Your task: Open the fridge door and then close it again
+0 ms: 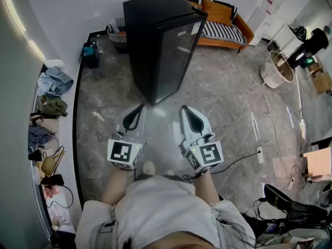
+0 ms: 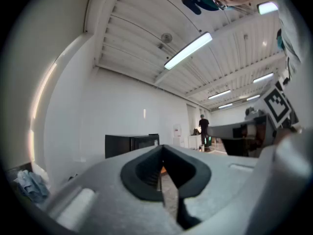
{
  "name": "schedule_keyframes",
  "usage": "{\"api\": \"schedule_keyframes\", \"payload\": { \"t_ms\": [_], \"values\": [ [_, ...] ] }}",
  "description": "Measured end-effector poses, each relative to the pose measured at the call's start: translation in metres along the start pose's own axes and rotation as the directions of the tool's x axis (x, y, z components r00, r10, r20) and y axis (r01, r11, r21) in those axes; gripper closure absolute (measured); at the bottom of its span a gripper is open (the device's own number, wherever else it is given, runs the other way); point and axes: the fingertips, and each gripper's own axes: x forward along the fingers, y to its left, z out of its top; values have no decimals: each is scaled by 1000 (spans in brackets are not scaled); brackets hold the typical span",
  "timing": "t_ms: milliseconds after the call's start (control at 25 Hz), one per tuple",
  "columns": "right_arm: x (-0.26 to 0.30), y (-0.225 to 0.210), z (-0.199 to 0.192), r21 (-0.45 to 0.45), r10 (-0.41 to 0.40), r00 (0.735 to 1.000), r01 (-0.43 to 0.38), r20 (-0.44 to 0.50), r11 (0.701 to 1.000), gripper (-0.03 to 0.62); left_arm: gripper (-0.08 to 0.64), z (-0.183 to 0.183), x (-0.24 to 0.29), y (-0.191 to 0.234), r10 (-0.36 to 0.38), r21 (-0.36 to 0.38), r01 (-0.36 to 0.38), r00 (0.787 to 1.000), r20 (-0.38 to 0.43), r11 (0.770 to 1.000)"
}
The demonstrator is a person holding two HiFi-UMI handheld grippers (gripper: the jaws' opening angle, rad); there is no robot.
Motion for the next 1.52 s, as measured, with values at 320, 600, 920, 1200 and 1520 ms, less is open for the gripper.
{"api": "schedule_keyframes", "payload": {
  "t_ms": [320, 600, 920, 1200, 1520],
  "values": [
    [-8, 0, 1, -4, 6, 1000, -6, -1, 1000, 589, 557, 0, 0, -10, -3, 2, 3, 1000, -2, 1000],
    [-5, -1, -2, 4, 5, 1000, -5, -7, 1000, 589, 557, -1, 1, -9, -2, 5, 2, 1000, -5, 1000],
    [15, 3, -9, 35, -13, 1000, 14, -17, 999, 589, 557, -1, 2, 12, 12, 6, -12, 1000, -3, 1000],
    [39, 16, -14, 32, -9, 1000, 8, 7, 999, 589, 557, -9, 2, 39, 8, -2, -8, 1000, 7, 1000],
    [58, 13, -20, 33, -30, 1000, 30, 4, 999, 589, 557, -20, 16, 55, -25, -12, 25, 1000, -10, 1000]
  ]
}}
